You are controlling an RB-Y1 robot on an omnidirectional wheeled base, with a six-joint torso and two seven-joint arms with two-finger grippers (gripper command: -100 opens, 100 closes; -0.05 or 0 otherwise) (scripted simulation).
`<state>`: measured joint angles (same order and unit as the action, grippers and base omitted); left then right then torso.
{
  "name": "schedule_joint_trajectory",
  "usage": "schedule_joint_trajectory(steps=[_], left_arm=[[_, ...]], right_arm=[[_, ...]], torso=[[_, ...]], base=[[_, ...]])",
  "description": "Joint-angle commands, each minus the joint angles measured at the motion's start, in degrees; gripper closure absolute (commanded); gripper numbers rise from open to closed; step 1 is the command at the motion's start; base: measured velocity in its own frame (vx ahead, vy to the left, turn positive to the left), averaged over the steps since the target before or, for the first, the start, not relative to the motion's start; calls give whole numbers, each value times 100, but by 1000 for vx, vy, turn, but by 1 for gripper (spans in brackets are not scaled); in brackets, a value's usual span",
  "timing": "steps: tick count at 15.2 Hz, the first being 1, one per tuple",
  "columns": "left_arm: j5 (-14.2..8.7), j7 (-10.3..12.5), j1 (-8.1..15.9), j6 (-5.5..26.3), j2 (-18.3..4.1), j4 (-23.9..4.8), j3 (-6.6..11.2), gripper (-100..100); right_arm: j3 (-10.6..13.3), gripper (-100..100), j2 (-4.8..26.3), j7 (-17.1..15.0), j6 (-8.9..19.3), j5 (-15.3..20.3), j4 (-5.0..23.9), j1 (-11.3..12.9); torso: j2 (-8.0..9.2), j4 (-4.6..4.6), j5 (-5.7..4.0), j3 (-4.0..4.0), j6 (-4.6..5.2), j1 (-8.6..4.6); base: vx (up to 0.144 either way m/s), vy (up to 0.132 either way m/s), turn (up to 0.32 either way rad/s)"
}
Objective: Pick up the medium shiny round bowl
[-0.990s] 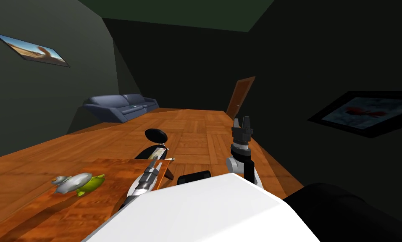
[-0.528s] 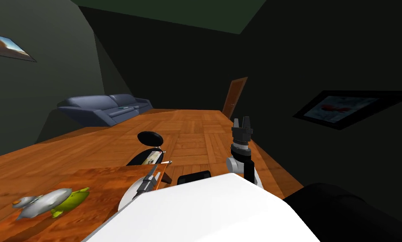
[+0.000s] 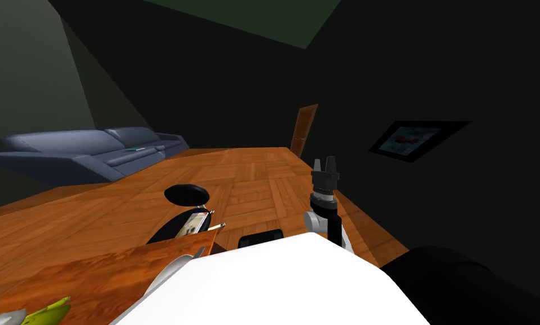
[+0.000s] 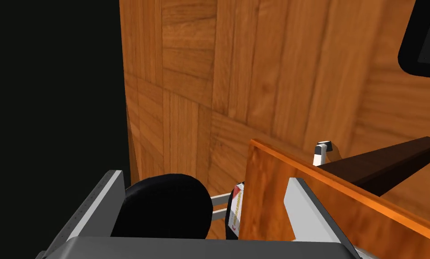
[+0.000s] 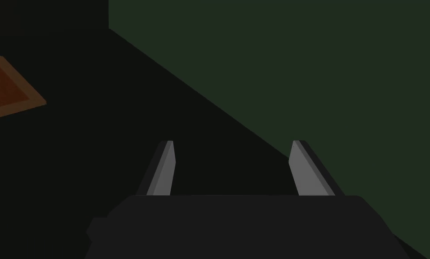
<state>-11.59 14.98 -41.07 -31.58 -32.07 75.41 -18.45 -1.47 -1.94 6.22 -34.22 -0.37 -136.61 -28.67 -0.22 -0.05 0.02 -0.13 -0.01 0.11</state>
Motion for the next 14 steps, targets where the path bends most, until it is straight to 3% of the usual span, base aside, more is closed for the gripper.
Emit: schedule_joint_trajectory(steps=[1, 2, 4, 5, 8, 11, 14], left_arm=[[-29, 94, -43, 8, -90, -221, -34, -100], [-68, 223, -84, 89, -156, -394, -142, -100], [-68, 223, -84, 89, -156, -548, -142, -100], [-107, 352, -121, 172, -215, -724, -249, -100], [-107, 352, -121, 172, -215, -868, -249, -100], [-182, 609, -177, 342, -311, -1358, -457, -100], [-182, 609, -177, 342, -311, -1482, -457, -100]], right_arm=[[0, 0, 0, 0, 0, 0, 0, 0], [0, 0, 0, 0, 0, 0, 0, 0], [0, 0, 0, 0, 0, 0, 0, 0], [0, 0, 0, 0, 0, 0, 0, 0], [0, 0, 0, 0, 0, 0, 0, 0], [0, 0, 0, 0, 0, 0, 0, 0], [0, 0, 0, 0, 0, 0, 0, 0]], torso=[[0, 0, 0, 0, 0, 0], [2, 0, -1, 1, -1, -1], [4, 1, -1, 2, 1, -5], [5, 1, -1, 3, -1, -7], [4, 1, -1, 3, -1, -7], [6, 2, -2, 4, 1, -7], [0, 1, -1, 0, 0, -4]], base=[[28, 21, -45], [25, 14, -133], [25, 9, -143], [26, 4, -166], [22, 13, -90], [26, 14, -173], [32, 18, -100]])
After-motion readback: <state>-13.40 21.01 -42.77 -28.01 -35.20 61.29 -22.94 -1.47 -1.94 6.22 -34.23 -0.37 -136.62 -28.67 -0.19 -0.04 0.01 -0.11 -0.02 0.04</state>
